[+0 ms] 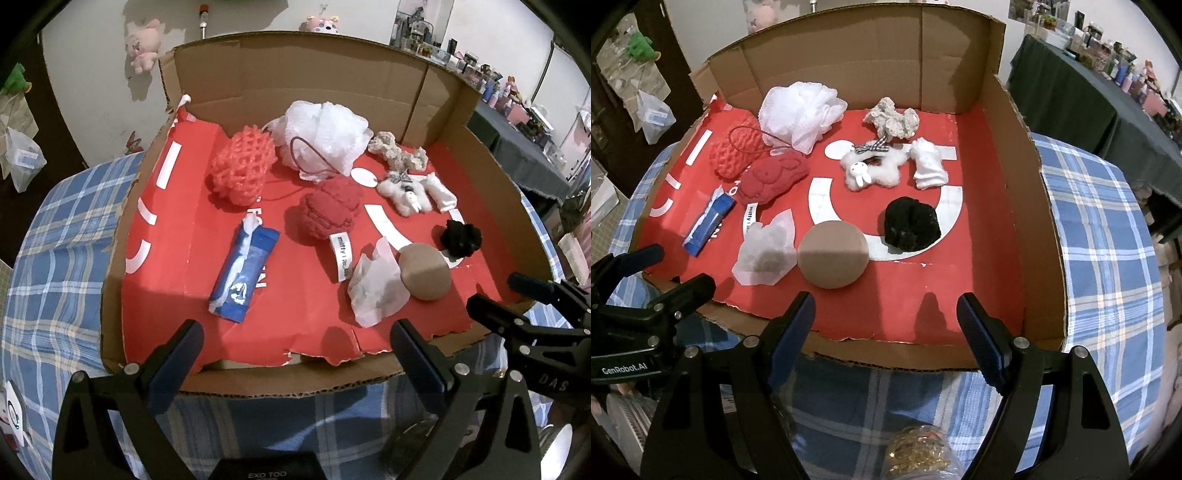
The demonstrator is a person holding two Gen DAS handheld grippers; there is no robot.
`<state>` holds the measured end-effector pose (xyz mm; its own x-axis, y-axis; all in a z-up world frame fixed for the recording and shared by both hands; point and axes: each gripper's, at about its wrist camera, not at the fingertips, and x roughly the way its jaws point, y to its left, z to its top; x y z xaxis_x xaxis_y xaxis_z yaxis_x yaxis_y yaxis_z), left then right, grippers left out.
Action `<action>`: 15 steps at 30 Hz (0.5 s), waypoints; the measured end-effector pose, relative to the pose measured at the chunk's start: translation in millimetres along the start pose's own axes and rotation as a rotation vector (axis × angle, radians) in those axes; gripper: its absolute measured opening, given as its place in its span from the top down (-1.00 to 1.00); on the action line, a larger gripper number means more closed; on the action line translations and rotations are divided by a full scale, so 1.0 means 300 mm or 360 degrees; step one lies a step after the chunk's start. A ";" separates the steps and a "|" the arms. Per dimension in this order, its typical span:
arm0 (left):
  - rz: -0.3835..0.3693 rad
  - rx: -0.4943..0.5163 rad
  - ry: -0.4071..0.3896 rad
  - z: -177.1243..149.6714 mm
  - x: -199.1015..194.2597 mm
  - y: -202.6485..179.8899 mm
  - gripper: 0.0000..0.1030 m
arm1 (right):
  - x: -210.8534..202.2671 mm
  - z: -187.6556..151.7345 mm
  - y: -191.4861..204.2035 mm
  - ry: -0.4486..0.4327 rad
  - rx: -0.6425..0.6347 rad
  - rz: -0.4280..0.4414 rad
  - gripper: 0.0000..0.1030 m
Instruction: Organize soft objects
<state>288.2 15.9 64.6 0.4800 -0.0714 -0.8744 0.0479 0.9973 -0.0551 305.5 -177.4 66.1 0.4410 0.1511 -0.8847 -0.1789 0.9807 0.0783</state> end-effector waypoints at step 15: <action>0.0012 0.0012 -0.0003 -0.003 0.002 -0.007 -1.00 | 0.000 0.000 -0.001 -0.0004 -0.0008 -0.0008 -0.53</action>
<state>287.6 13.9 63.8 0.4819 -0.0639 -0.8739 0.0507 0.9977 -0.0450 305.5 -177.6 66.1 0.4440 0.1464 -0.8840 -0.1812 0.9809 0.0714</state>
